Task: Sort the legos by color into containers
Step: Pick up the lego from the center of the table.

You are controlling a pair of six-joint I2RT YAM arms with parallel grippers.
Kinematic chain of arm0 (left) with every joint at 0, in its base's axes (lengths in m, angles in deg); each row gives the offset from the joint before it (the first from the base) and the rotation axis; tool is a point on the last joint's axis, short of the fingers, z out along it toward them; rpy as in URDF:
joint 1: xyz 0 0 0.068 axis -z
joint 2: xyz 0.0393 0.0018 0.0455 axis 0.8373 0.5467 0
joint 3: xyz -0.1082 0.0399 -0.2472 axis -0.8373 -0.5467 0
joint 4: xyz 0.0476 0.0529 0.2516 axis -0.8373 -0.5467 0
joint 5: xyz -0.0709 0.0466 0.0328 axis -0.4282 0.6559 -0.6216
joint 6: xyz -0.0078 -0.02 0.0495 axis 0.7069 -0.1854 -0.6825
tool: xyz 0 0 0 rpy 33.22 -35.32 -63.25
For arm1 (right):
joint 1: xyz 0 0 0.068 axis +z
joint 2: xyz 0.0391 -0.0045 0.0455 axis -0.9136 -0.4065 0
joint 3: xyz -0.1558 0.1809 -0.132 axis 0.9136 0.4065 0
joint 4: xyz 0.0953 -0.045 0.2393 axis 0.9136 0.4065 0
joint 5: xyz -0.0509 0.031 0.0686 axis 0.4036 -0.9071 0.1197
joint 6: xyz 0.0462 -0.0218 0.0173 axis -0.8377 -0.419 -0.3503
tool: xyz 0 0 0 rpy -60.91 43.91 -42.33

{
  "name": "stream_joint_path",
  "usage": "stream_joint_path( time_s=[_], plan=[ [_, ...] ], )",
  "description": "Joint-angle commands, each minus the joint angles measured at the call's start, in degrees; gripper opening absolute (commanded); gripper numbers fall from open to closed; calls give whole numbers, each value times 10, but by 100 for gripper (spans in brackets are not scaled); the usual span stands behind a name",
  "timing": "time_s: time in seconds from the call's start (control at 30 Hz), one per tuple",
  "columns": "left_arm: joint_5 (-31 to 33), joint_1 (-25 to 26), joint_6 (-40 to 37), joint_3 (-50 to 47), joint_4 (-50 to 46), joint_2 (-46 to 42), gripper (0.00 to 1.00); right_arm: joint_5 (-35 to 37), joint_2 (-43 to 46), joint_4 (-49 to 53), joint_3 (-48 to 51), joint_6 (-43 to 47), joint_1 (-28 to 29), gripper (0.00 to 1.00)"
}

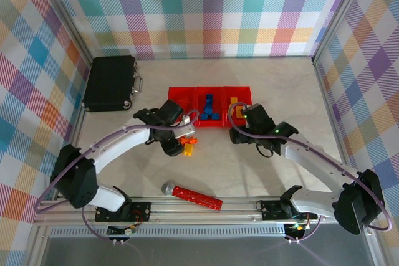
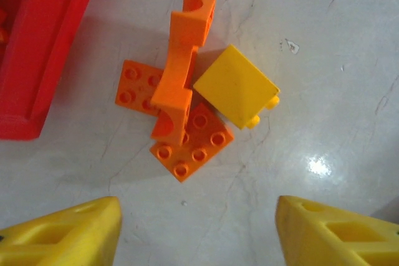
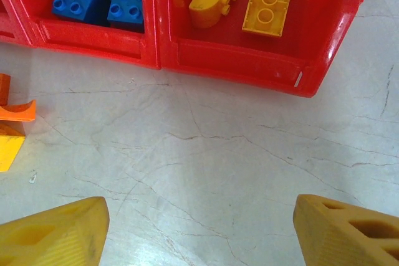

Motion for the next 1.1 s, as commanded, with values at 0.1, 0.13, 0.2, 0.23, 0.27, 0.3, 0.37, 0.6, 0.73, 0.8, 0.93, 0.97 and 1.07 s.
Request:
stream_joint_path(
  time_s=[0.1,0.13,0.2,0.23,0.27,0.3,0.37,0.6,0.73,0.8,0.93,0.97,1.07],
  plan=[
    [-17,-7,5,-2,67,16,65,-7,13,-4,12,11,-6,78],
    [-22,-7,3,-5,76,16,65,-7,16,-2,14,11,-6,78],
    [-26,-7,1,-5,77,24,66,-7,20,-4,17,10,-6,78],
    [-26,-7,1,-2,76,30,65,-7,22,-3,16,10,-6,78],
    [-27,-7,1,1,74,38,66,-7,23,-3,17,11,-7,78],
    [-32,-7,0,3,71,43,66,-7,23,-4,17,10,-7,78],
    [-40,-7,-2,10,66,57,66,-10,21,-4,15,11,-6,78],
    [-27,-14,5,5,84,83,65,-18,20,6,8,13,-7,78],
    [-28,-18,11,5,89,94,64,-17,26,12,10,12,-7,78],
    [-26,-18,13,4,94,97,63,-18,29,13,10,11,-7,78],
    [-22,-22,13,4,96,107,61,-14,38,18,9,9,-7,78],
    [-21,-22,13,5,95,110,61,-13,42,19,9,9,-8,78],
    [-22,-24,12,4,97,115,59,-8,49,22,9,10,-7,78]
  ],
)
